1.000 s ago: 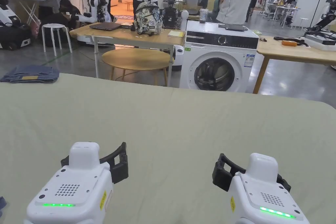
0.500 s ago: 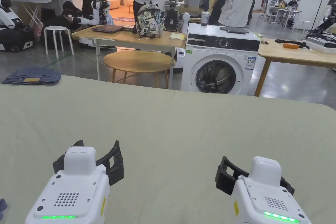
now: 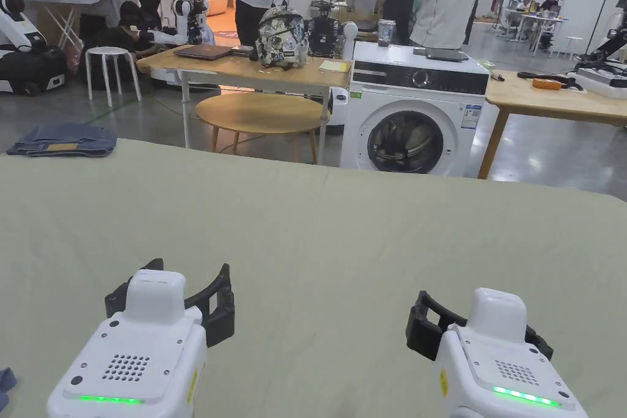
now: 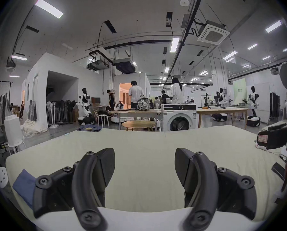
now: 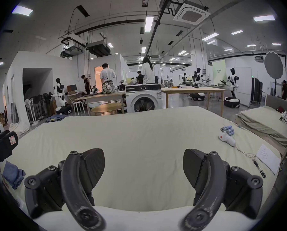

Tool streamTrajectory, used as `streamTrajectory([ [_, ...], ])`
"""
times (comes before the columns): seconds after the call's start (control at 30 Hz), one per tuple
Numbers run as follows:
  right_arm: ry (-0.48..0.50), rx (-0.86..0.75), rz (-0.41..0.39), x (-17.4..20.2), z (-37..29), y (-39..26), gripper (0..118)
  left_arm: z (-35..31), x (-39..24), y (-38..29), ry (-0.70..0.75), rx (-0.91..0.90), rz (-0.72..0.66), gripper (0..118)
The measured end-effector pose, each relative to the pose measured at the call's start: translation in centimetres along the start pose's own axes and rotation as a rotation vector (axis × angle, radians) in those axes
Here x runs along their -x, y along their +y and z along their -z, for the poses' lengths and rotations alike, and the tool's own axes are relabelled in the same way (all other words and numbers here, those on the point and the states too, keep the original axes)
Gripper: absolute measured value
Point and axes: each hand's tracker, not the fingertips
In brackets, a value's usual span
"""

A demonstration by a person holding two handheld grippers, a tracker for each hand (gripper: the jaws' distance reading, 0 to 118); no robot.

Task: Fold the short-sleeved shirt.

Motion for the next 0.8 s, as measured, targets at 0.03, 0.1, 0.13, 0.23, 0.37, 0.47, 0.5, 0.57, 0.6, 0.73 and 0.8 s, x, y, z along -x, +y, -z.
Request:
streamTrajectory([
  [0.03,0.0,-0.001,-0.005,0.1,0.0,-0.1,98,0.0,0.0,0.0,-0.003,0.003,-0.005,75],
  [0.1,0.007,-0.006,-0.012,0.1,0.0,-0.3,98,0.2,0.0,-0.1,-0.004,0.004,-0.011,75],
  [0.13,0.003,-0.012,-0.014,0.1,0.0,-0.3,98,0.2,0.0,-0.1,-0.007,0.004,-0.013,75],
  [0.23,-0.009,-0.013,-0.022,0.1,0.1,-0.3,98,0.3,-0.1,-0.1,-0.014,0.008,-0.012,75],
  [0.37,0.029,0.042,0.036,-0.5,0.4,0.1,98,0.4,-0.1,-0.2,-0.021,0.01,-0.014,75],
  [0.47,0.047,0.082,0.083,-1.1,0.8,0.2,98,0.4,0.0,-0.3,-0.018,0.014,-0.019,75],
  [0.5,0.062,0.09,0.087,-1.3,0.9,0.1,98,0.3,0.1,-0.4,-0.02,0.012,-0.019,75],
  [0.57,0.095,0.088,0.097,-1.8,1.1,-0.1,98,0.3,0.1,-0.6,-0.019,0.012,-0.012,75],
  [0.6,0.111,0.079,0.092,-2.0,1.2,-0.2,98,0.4,0.1,-0.6,-0.018,0.014,-0.01,75],
  [0.73,0.117,0.042,0.063,-2.0,1.2,-0.7,98,0.7,0.2,-0.7,-0.017,0.022,-0.014,75],
  [0.8,0.073,0.02,0.025,-1.6,1.2,-0.7,98,0.8,0.2,-0.7,-0.017,0.023,-0.015,75],
])
